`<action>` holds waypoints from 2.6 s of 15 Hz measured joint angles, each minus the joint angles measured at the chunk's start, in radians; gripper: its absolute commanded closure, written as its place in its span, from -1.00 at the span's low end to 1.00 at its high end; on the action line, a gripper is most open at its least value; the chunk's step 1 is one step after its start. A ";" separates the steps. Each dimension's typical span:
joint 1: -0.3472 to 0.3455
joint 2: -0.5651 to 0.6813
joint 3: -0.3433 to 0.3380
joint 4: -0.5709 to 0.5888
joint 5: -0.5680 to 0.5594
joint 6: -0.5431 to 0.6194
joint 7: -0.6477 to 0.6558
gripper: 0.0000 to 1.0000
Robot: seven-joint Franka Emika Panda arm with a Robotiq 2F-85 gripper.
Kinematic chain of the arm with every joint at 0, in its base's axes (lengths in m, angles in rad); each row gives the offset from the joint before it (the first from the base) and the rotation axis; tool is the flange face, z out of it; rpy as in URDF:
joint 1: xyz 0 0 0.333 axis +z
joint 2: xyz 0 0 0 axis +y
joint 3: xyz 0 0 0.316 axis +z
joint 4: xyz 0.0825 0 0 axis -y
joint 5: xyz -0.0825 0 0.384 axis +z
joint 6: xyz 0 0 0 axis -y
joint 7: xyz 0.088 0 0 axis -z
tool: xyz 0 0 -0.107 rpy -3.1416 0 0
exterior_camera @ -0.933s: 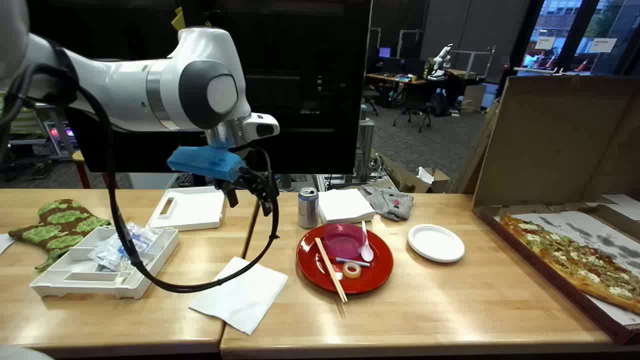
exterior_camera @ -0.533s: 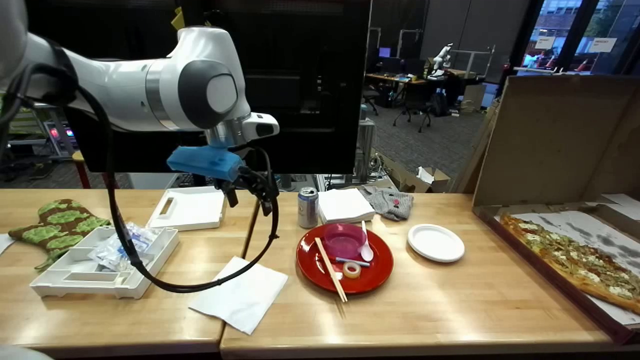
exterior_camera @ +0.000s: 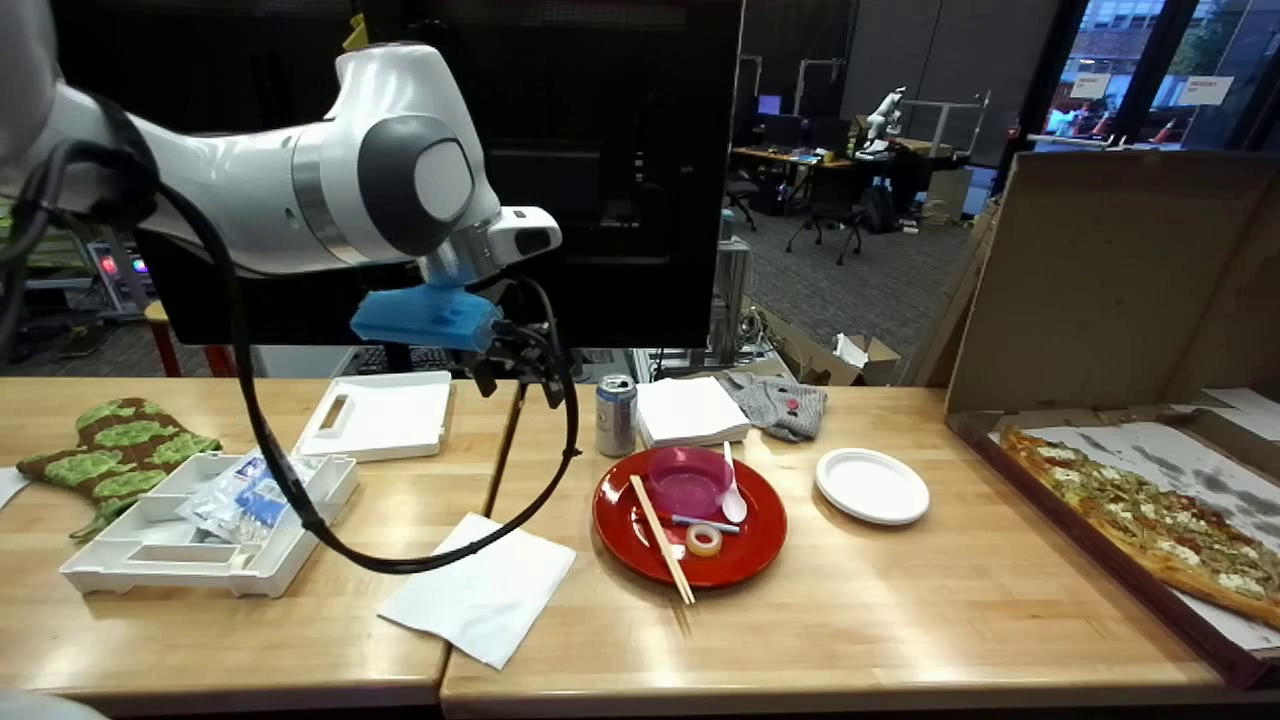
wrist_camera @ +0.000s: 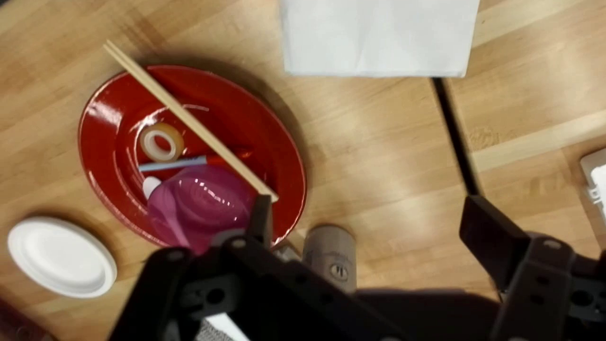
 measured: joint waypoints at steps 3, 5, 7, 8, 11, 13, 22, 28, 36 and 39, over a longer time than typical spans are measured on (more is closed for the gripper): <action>-0.024 0.000 0.002 -0.001 -0.073 0.089 0.060 -1.00; -0.052 0.000 0.001 0.000 -0.083 0.102 0.100 -1.00; -0.084 0.000 -0.006 0.001 -0.083 0.102 0.132 -1.00; -0.098 0.000 -0.014 0.001 -0.082 0.101 0.142 -1.00; -0.138 0.012 -0.057 0.002 -0.078 0.097 0.154 -1.00; -0.154 0.036 -0.091 0.005 -0.069 0.088 0.153 -1.00; -0.152 0.145 -0.158 0.024 0.023 0.080 0.101 -1.00; -0.141 0.182 -0.187 0.031 0.131 0.072 0.071 -1.00; -0.130 0.339 -0.295 0.048 0.531 0.199 -0.007 -1.00; -0.118 0.398 -0.296 0.048 0.640 0.281 -0.016 -1.00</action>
